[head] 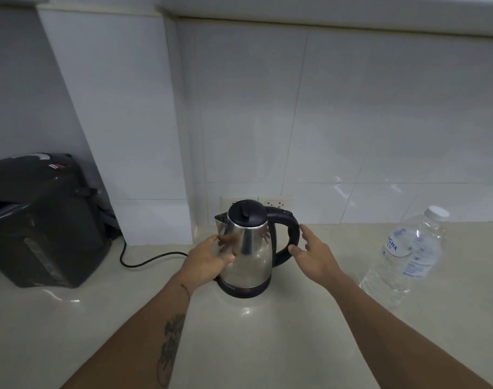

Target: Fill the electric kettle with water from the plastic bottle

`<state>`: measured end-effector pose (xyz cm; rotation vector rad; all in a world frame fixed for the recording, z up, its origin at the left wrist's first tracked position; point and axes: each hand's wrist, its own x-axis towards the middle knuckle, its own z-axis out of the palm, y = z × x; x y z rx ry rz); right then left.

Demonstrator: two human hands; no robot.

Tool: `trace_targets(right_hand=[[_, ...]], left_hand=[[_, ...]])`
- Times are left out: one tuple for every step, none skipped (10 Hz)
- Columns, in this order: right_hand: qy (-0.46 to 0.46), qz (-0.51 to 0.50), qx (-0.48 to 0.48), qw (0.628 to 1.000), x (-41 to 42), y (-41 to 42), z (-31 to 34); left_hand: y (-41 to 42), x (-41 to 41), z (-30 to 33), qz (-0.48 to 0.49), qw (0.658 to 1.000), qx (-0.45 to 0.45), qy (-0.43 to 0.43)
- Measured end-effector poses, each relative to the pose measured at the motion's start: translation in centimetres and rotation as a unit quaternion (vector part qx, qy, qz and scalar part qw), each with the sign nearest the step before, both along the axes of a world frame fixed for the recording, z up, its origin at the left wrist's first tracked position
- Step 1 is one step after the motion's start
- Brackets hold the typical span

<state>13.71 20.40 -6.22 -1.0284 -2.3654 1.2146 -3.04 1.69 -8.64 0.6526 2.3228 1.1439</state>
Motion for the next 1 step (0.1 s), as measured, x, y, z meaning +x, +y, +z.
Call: trace_targets(right_hand=[[-0.014,0.004,0.022,1.0,0.16,-0.98,2.52]], left_hand=[[-1.4,-0.73,1.7,-0.003,0.999,-0.033,0.023]])
